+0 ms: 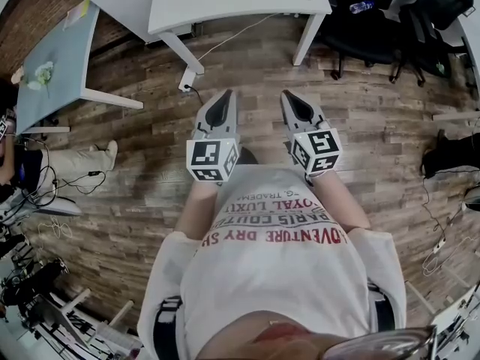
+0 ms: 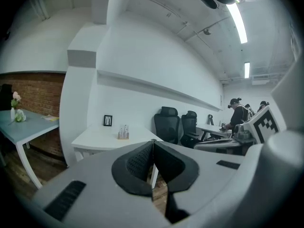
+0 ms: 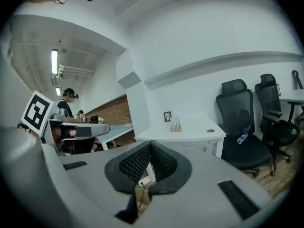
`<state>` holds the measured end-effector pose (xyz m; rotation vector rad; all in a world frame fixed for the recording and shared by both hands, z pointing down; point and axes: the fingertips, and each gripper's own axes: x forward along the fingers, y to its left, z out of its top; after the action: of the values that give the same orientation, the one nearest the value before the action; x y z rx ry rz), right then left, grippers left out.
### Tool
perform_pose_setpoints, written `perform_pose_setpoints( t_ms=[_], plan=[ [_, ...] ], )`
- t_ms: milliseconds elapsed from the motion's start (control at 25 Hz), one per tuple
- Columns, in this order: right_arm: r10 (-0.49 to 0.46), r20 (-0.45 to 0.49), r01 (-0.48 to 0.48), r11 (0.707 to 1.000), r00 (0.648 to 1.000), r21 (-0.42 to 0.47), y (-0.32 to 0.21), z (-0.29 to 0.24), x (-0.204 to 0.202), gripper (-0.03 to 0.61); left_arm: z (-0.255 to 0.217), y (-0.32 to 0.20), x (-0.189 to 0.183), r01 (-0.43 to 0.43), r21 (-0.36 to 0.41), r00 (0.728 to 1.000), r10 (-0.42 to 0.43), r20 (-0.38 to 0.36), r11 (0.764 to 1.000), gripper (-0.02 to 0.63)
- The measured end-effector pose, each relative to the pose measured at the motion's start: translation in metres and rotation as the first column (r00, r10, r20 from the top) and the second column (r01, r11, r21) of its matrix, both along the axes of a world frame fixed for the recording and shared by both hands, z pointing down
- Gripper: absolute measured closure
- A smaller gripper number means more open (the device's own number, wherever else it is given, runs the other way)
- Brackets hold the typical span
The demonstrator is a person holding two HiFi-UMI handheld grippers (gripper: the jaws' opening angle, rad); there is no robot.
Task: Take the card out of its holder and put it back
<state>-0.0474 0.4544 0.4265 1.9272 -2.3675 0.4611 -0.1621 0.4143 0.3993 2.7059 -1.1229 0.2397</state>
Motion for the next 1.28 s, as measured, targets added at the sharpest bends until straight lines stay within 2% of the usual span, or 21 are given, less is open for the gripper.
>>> perform_pose_setpoints(
  t_ms=[280, 560, 760, 1080, 1280],
  plan=[
    [0.023, 0.047, -0.022, 0.999, 0.999, -0.026, -0.027, 0.008, 0.007, 0.552, 0.014, -0.030, 0.002, -0.010, -0.032, 1.000, 0.011, 0.016, 0.999, 0.589],
    [0.067, 0.043, -0.065, 0.997, 0.997, -0.040, -0.085, 0.009, 0.017, 0.552, 0.013, -0.103, 0.023, -0.083, -0.036, 0.996, 0.083, -0.011, 0.996, 0.589],
    [0.092, 0.028, -0.090, 0.995, 0.995, -0.048, -0.149, 0.003, 0.024, 0.552, 0.011, -0.161, 0.035, -0.144, -0.039, 0.989, 0.143, -0.027, 0.989, 0.589],
    [0.143, 0.042, -0.140, 0.988, 0.989, -0.059, -0.255, 0.010, 0.016, 0.552, 0.010, -0.278, 0.015, -0.144, -0.029, 0.989, 0.143, -0.041, 0.989, 0.589],
    [0.170, 0.052, -0.166, 0.984, 0.984, -0.072, -0.299, 0.017, 0.011, 0.552, 0.017, -0.327, 0.002, -0.141, -0.039, 0.989, 0.139, -0.045, 0.989, 0.589]
  ],
)
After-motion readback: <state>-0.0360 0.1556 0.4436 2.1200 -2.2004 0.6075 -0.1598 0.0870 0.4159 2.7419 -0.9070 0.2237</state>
